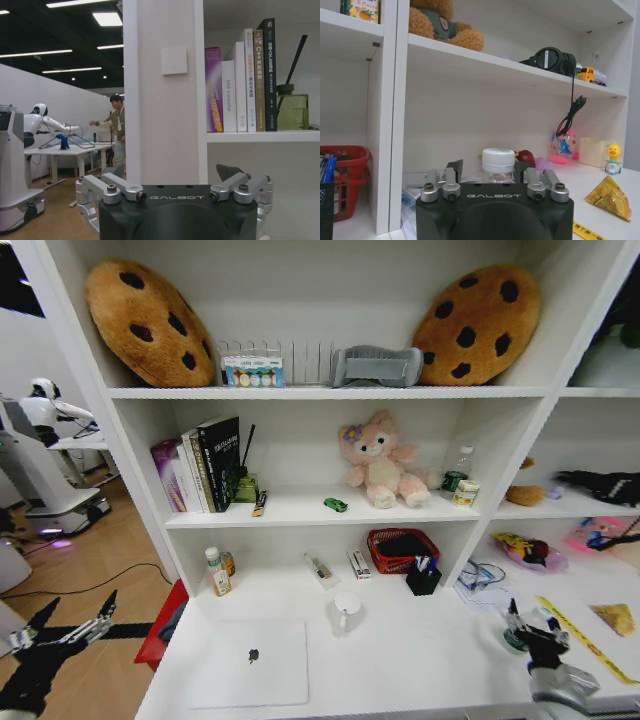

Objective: Organize the objects on the table.

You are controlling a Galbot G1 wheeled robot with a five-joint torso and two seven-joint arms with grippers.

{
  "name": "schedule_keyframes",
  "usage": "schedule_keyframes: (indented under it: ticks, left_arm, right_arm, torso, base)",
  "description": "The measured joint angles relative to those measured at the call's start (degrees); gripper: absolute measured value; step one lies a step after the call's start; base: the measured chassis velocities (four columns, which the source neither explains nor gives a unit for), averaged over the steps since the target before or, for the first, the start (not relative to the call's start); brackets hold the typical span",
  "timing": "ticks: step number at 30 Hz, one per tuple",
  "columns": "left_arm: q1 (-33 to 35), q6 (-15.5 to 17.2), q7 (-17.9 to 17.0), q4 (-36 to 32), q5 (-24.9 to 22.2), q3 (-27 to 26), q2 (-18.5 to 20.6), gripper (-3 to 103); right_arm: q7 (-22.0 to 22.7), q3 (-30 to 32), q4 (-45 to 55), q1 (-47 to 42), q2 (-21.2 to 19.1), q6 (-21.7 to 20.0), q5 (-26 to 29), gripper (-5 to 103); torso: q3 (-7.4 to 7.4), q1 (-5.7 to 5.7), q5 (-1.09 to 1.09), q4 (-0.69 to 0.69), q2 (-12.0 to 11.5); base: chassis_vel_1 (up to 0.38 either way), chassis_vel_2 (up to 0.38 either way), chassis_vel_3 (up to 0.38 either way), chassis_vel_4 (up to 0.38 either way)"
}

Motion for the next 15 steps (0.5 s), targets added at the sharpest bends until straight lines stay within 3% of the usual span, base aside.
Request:
schedule_keyframes:
  ticks: [4, 7, 15]
  left_arm:
    - [0.0, 0.0, 0.0, 0.0, 0.0, 0.0, 0.0, 100]
    - [0.0, 0.0, 0.0, 0.0, 0.0, 0.0, 0.0, 100]
    - [0.0, 0.0, 0.0, 0.0, 0.0, 0.0, 0.01, 100]
  right_arm:
    - [-0.01, 0.56, -0.57, 0.34, -0.67, 0.2, 0.03, 46]
    - [-0.12, 0.78, -0.33, -0.26, -1.0, 0.41, 0.34, 31]
    - [0.21, 1.07, 5.43, -5.42, 1.76, -0.2, 0.92, 30]
  torso:
    - [0.0, 0.0, -0.01, 0.0, 0.0]
    - [0.0, 0.0, 0.0, 0.0, 0.0]
    - [0.0, 0.0, -0.01, 0.02, 0.0]
  base:
    - [0.0, 0.0, 0.0, 0.0]
    - [0.0, 0.0, 0.0, 0.0]
    - [0.0, 0.0, 0.0, 0.0]
